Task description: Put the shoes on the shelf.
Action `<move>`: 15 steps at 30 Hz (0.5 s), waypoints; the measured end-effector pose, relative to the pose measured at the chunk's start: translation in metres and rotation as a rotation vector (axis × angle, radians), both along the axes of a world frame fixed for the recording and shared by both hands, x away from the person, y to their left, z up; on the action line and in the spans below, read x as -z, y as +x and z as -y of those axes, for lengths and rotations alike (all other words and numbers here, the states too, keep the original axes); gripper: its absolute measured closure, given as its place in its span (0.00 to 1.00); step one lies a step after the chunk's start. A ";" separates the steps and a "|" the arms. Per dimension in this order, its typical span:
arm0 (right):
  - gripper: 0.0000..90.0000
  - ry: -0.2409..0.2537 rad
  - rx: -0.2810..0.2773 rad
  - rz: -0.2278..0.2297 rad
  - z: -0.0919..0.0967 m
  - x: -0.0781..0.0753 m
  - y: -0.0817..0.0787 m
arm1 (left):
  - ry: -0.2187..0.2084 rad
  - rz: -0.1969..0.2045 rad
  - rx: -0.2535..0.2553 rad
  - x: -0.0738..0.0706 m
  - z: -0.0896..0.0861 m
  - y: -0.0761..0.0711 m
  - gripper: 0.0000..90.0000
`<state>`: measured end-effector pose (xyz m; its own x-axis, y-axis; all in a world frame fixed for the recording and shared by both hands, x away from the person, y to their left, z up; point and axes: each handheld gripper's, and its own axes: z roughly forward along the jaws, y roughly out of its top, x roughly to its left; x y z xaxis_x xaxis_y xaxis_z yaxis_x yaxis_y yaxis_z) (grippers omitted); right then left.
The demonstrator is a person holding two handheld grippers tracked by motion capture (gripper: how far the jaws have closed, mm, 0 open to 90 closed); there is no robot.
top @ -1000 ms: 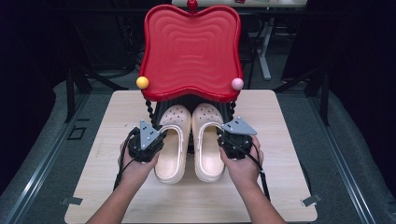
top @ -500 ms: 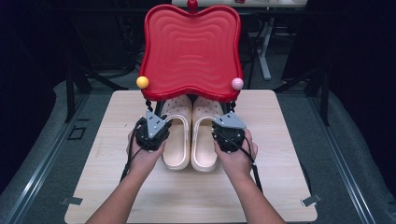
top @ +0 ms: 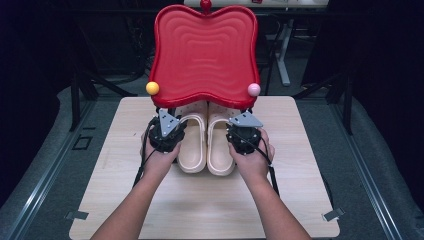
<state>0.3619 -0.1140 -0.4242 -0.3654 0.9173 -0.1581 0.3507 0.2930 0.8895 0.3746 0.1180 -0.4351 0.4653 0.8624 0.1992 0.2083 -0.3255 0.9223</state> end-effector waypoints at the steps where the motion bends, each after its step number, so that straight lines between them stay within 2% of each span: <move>1: 0.80 0.000 0.000 0.000 0.000 0.000 0.000 | -0.011 -0.002 0.001 0.000 0.000 0.000 0.80; 4: 0.78 0.000 -0.001 0.019 -0.002 0.003 -0.003 | -0.059 -0.003 0.010 0.002 -0.001 -0.002 0.76; 5: 0.76 0.004 -0.004 0.029 -0.002 0.004 -0.005 | -0.059 -0.001 0.004 0.003 0.000 -0.003 0.75; 8: 0.73 0.021 -0.015 0.025 -0.002 0.003 -0.006 | -0.045 0.006 0.014 0.002 0.001 -0.005 0.74; 11: 0.71 0.016 -0.019 0.037 -0.004 0.003 -0.008 | -0.068 -0.005 0.024 0.003 -0.001 -0.006 0.71; 15: 0.68 0.004 -0.018 0.046 -0.007 0.003 -0.010 | -0.066 -0.013 0.033 0.002 -0.003 -0.006 0.69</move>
